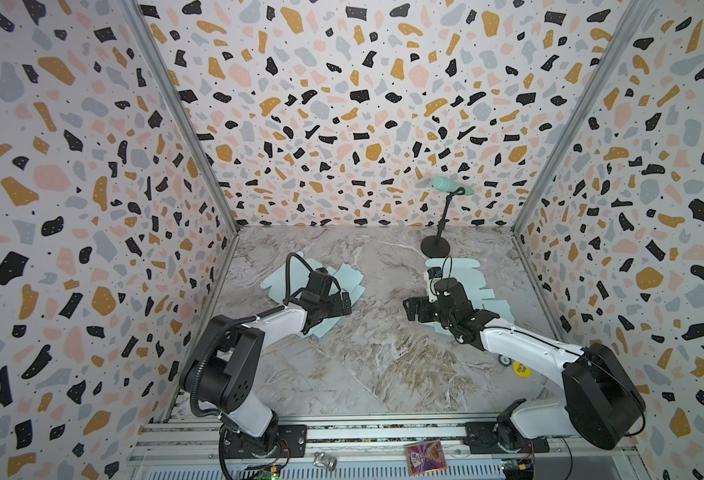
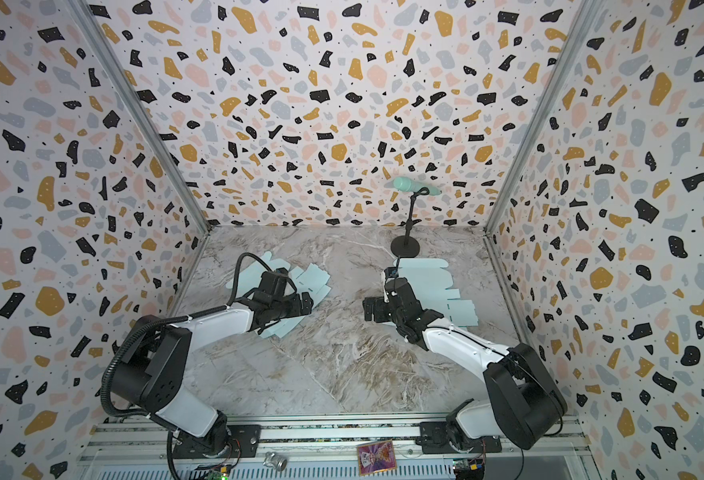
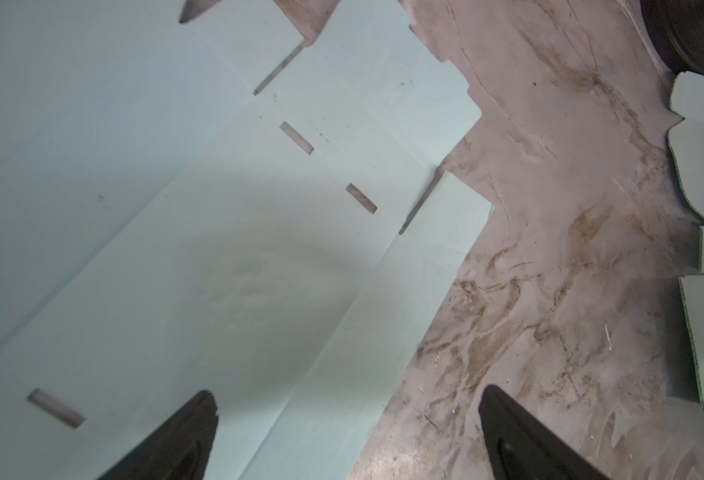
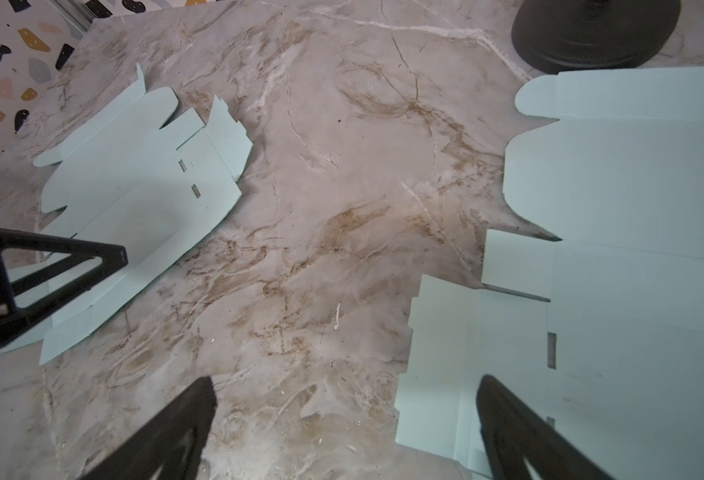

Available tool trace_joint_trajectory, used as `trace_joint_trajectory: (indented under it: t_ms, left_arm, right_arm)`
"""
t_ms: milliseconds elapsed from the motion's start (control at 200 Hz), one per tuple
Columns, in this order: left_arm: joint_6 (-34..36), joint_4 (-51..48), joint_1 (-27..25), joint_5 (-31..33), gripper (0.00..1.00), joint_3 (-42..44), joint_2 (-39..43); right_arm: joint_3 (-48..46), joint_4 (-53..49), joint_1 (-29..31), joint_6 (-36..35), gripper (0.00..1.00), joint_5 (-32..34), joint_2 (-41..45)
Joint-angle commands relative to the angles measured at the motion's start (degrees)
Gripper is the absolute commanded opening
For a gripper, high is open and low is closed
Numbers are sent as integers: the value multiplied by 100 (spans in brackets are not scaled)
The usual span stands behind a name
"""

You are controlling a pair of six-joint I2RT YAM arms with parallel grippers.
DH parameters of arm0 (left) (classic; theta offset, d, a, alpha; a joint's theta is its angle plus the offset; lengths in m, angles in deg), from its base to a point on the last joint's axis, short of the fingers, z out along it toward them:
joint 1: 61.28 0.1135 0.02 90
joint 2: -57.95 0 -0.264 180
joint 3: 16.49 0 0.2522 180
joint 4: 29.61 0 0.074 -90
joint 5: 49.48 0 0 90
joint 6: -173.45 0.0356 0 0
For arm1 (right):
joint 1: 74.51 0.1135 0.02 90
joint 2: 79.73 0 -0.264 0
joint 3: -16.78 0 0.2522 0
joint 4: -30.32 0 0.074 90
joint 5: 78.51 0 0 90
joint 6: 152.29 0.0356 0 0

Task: Fold the paper box

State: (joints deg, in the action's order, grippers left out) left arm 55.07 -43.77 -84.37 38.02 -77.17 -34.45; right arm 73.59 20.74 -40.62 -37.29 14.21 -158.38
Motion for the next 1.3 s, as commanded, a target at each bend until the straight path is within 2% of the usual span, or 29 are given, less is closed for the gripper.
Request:
trace_joint_trajectory:
  t_ms: [0,215,385,511,696,861,1111,1291]
  left_arm:
    - [-79,250,-103,4,100,126,-108]
    - [-204,422,-564,139,100,208,-178]
    - [-415,470,-970,277,100,178,-241]
    - [-682,700,-1151,136,100,241,-187]
    - [-856,869,-1326,-304,100,102,73]
    - [-334,345,-903,-231,100,-289,380]
    - [187,61,29,-714,100,-599,-65]
    - [366,39,164,-506,100,-544,-396]
  right_arm:
    - [277,-49,22,-87,99,-26,204]
    - [98,82,-75,93,99,-89,323]
    - [-136,282,-401,296,99,-381,441]
    - [-150,286,-619,296,99,-616,480]
    - [-216,232,-723,252,99,-573,583]
    - [-115,95,-717,315,99,-654,439]
    - [-171,166,-446,661,99,-761,362]
    - [-268,300,-321,820,99,-863,272]
